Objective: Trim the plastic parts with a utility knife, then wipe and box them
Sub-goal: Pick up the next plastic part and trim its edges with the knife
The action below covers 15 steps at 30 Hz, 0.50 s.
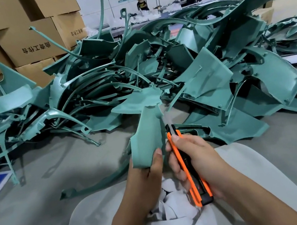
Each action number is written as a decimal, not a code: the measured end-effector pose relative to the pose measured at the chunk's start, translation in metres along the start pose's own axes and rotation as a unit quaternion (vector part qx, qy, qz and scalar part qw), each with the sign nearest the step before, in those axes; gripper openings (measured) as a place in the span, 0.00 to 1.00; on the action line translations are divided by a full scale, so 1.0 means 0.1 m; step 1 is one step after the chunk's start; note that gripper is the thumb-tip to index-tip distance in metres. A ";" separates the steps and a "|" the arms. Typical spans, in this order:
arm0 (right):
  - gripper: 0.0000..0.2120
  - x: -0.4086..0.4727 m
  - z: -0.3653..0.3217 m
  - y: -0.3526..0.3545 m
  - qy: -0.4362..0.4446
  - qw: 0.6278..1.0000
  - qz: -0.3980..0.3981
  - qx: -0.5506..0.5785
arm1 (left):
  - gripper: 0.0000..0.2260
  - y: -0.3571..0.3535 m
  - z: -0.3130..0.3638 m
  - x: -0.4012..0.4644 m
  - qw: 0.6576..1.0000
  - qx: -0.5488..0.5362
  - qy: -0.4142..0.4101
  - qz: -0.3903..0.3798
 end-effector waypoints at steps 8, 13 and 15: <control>0.16 -0.07 -0.21 0.15 0.191 0.964 0.073 -0.171 | 0.09 0.00 -0.04 0.00 0.999 0.043 -0.019 -0.002; 0.15 -0.09 -0.23 0.11 0.278 0.867 0.105 -0.400 | 0.10 0.01 -0.02 0.01 0.998 0.053 -0.036 0.001; 0.15 -0.07 -0.21 0.10 0.283 0.859 0.091 -0.417 | 0.08 0.00 -0.04 0.00 0.998 0.052 -0.031 -0.005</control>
Point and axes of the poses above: each hand's wrist, its own x-axis towards the middle knuckle, its own y-axis out of the back of the hand, z = x × y, the point moved 3 cm from there along x, towards the middle knuckle, and after that the axes turned 11 degrees about -z, right-handed, at the moved point
